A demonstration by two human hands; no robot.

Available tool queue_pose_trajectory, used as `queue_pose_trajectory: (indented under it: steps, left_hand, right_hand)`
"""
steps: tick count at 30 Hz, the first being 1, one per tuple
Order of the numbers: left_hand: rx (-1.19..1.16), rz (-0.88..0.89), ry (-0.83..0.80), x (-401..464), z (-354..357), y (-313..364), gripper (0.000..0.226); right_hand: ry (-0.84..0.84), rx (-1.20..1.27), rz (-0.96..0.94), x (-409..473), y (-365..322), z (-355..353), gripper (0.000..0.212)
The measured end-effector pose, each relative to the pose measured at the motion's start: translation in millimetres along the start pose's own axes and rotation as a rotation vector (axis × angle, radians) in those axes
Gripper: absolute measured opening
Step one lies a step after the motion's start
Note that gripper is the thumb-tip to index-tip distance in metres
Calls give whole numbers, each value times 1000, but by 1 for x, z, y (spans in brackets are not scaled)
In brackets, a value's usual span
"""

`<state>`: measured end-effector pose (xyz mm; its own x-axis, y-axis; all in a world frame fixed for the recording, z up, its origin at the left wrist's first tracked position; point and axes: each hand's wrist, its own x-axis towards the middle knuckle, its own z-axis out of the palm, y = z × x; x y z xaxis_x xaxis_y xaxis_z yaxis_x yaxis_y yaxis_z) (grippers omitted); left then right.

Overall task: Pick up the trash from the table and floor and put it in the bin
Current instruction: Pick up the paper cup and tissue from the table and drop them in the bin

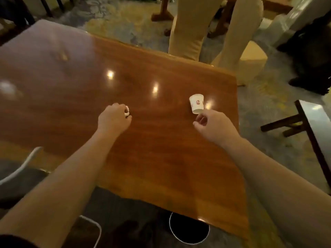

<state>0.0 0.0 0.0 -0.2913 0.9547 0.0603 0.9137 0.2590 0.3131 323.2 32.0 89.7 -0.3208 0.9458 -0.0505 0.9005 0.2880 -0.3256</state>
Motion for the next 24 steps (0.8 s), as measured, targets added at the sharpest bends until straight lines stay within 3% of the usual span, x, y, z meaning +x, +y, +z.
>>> queue_pose_trajectory:
  steps: [2, 5, 10, 14, 18, 24]
  left_hand:
    - [76, 0, 43, 7, 6, -3, 38]
    - [105, -4, -15, 36, 43, -11, 46]
    - [7, -20, -73, 62, 81, -21, 33]
    - [-79, -16, 1, 61, 89, -18, 34]
    - [-133, 22, 5, 47, 89, -8, 40]
    - [-189, 19, -19, 27, 79, 5, 38]
  right_hand:
    - [3, 6, 58, 10, 5, 13, 17]
    - [1, 0, 155, 48, 24, 52, 20]
    - [82, -65, 276, 105, 56, 89, 50]
    - [174, -73, 351, 141, 73, 104, 65]
    - [154, -3, 402, 160, 80, 116, 76]
    - [138, 84, 361, 148, 77, 124, 76]
